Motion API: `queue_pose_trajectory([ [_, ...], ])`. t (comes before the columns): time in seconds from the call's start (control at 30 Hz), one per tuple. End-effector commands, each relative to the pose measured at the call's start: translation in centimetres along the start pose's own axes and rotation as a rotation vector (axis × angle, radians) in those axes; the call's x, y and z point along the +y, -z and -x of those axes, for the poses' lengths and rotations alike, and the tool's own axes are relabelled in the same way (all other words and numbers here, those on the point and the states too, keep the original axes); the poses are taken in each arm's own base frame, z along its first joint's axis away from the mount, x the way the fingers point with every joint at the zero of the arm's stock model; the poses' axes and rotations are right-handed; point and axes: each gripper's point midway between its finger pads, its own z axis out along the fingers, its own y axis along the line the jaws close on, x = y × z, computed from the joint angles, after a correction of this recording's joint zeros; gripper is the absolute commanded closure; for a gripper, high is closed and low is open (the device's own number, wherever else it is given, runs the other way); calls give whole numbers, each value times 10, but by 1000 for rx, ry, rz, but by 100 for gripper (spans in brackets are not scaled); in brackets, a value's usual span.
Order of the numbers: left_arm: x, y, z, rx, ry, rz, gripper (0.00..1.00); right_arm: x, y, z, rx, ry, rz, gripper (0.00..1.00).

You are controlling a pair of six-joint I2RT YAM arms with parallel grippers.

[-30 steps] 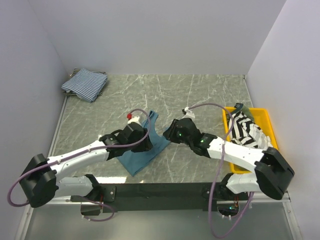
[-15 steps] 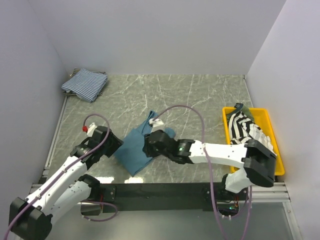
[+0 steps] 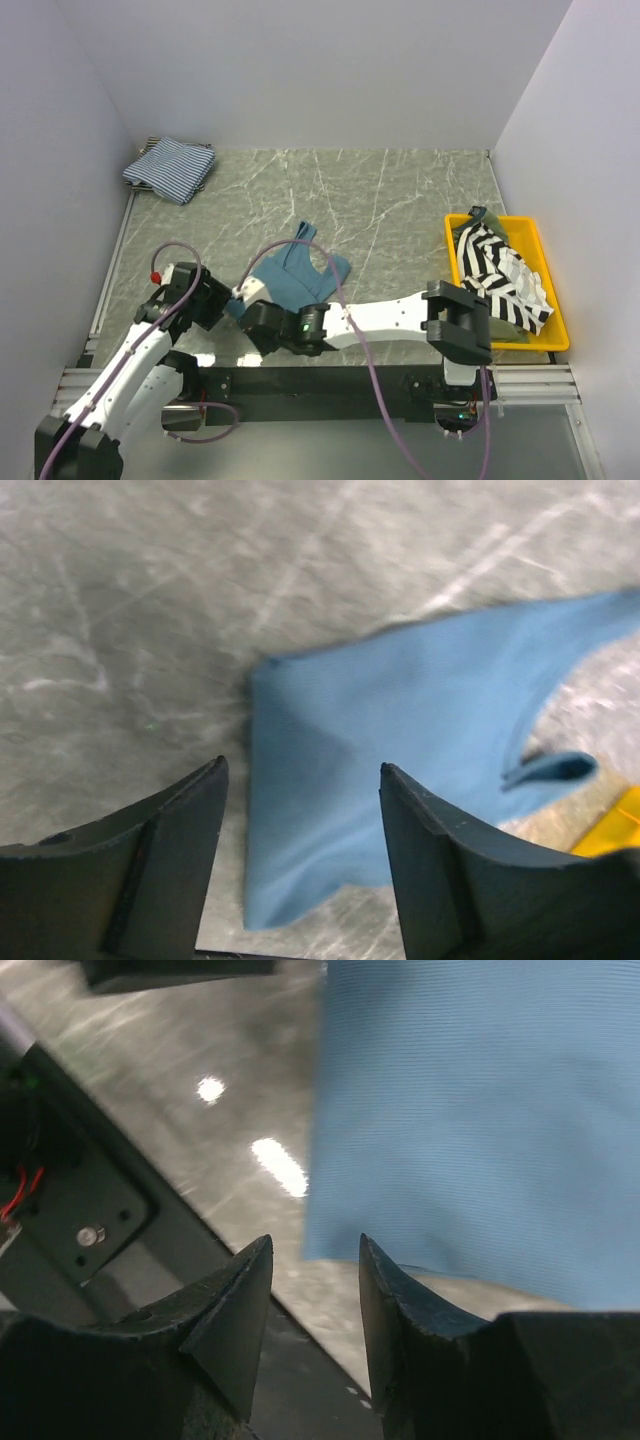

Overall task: Fold and stack the tank tops
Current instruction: Fold the tank top

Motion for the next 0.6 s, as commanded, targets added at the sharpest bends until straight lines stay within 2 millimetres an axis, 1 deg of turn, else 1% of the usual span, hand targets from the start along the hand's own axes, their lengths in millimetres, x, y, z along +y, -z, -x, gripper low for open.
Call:
queue_pose_trajectory([
  [0.0, 0, -11, -2, 38, 16, -2, 34, 9, -1, 8, -8, 87, -36, 52],
  [0.03, 2, -15, -2, 38, 18, 6, 36, 12, -5, 1, 9, 106, -38, 51],
  [0.1, 5, -17, -1, 38, 25, 20, 41, 16, -7, -4, 21, 132, -28, 49],
  [0.23, 13, -20, 5, 8, 33, 53, 42, 18, -18, -17, 53, 160, -38, 48],
  [0.27, 12, -22, 6, 5, 31, 47, 43, 20, -20, -16, 55, 165, -37, 47],
  [0.33, 14, -26, 5, 13, 30, 53, 44, 17, -26, -23, 72, 181, -63, 46],
  [0.37, 10, -27, 6, 11, 29, 39, 47, 18, -27, -22, 70, 184, -70, 46],
  [0.43, 14, -31, 4, 17, 30, 50, 49, 13, -32, -28, 86, 198, -100, 46],
  [0.47, 15, -32, 5, 15, 30, 51, 52, 13, -33, -28, 89, 199, -106, 45],
  [0.53, 17, -35, 4, 15, 26, 54, 54, 10, -35, -33, 106, 206, -120, 45],
  [0.57, 17, -36, 4, 14, 23, 53, 57, 10, -35, -35, 110, 201, -120, 45],
])
